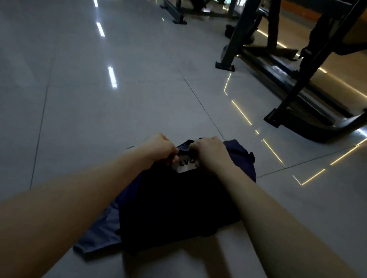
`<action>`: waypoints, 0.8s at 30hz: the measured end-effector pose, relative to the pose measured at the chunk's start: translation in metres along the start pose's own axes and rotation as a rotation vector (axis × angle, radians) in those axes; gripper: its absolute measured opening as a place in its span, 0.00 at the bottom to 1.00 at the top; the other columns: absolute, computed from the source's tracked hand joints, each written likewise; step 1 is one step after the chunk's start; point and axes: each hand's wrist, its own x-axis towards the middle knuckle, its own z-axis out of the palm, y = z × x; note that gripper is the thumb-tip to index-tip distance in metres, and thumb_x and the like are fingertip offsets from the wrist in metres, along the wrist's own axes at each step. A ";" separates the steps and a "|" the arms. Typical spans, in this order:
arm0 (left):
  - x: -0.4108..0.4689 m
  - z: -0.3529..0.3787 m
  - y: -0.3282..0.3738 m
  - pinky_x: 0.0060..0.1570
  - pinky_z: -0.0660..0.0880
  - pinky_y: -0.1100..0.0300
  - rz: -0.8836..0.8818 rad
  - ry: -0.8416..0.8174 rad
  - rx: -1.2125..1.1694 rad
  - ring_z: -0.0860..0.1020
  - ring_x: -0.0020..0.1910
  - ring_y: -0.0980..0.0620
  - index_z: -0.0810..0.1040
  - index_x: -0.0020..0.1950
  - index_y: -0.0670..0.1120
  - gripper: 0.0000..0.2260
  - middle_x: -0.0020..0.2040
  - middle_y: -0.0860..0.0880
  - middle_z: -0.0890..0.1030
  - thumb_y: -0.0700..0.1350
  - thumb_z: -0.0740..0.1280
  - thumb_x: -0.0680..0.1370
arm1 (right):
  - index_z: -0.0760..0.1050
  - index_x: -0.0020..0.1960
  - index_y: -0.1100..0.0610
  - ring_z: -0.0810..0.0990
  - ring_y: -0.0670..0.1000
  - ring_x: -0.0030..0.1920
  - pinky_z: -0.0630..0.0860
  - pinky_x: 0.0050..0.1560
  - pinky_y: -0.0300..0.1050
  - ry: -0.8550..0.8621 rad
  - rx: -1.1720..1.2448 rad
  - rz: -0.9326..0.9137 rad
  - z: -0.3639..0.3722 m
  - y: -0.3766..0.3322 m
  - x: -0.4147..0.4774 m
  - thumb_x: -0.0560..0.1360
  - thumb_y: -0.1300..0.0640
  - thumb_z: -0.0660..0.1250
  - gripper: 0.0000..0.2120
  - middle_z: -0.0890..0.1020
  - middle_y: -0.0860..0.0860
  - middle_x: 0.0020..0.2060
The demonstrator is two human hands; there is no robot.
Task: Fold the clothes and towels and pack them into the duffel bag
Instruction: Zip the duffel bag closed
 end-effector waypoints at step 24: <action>-0.037 -0.039 -0.039 0.31 0.74 0.63 0.157 -0.398 0.142 0.75 0.30 0.53 0.79 0.40 0.41 0.08 0.36 0.45 0.84 0.38 0.69 0.80 | 0.84 0.52 0.55 0.77 0.56 0.47 0.72 0.39 0.47 0.246 0.144 0.583 0.013 0.049 -0.059 0.77 0.59 0.67 0.08 0.74 0.53 0.50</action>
